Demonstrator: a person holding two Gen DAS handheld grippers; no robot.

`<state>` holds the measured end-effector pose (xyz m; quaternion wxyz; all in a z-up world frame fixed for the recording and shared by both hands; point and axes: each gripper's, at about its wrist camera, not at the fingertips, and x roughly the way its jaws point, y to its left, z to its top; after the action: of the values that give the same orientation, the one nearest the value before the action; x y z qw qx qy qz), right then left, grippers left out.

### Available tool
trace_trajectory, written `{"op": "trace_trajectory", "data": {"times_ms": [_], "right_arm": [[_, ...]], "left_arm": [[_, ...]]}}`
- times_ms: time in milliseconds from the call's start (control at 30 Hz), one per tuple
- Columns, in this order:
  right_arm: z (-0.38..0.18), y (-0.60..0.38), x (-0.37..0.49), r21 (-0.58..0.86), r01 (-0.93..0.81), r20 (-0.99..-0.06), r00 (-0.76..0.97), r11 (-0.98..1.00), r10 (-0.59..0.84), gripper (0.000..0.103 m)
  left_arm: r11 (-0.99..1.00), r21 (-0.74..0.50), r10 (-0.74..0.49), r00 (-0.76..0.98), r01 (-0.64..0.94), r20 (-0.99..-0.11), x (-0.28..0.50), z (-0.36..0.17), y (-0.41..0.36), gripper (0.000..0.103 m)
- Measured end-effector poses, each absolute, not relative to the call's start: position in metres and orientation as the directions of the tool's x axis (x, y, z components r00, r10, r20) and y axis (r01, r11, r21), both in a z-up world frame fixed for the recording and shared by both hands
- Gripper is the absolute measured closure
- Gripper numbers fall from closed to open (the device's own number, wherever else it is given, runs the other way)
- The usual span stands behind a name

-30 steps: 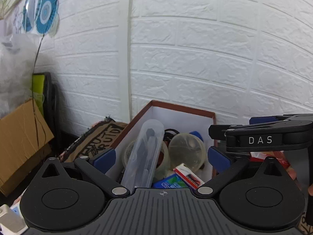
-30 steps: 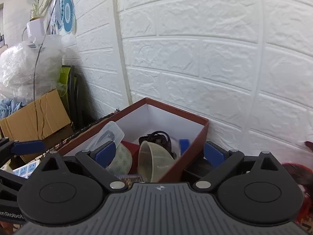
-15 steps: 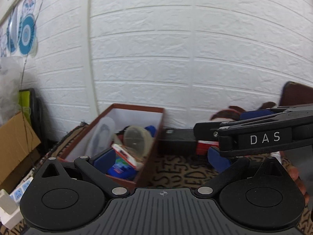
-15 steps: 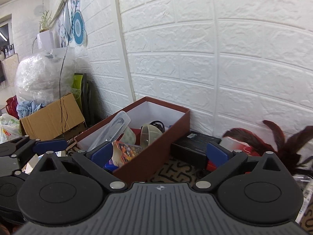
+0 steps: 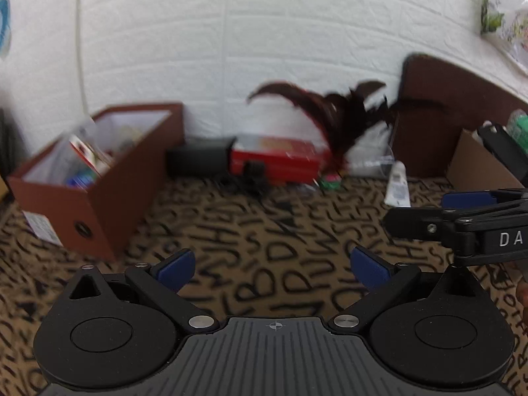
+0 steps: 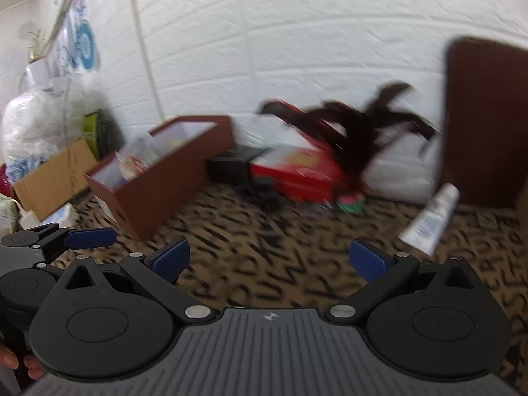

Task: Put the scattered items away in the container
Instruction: 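Move both tools back over the rug toward the black strap and white cream tube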

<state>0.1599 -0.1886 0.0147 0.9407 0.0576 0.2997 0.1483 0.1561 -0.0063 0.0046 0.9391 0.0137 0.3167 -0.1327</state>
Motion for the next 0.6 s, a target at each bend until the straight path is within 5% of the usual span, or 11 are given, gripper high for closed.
{"op": "trace_trajectory", "data": {"times_ms": [600], "right_arm": [[-0.054, -0.257, 0.199, 0.156, 0.023, -0.612, 0.787, 0.988, 0.078, 0.004]], "left_arm": [[0.960, -0.045, -0.244, 0.753, 0.275, -0.611, 0.220, -0.012, -0.039, 0.008]]}}
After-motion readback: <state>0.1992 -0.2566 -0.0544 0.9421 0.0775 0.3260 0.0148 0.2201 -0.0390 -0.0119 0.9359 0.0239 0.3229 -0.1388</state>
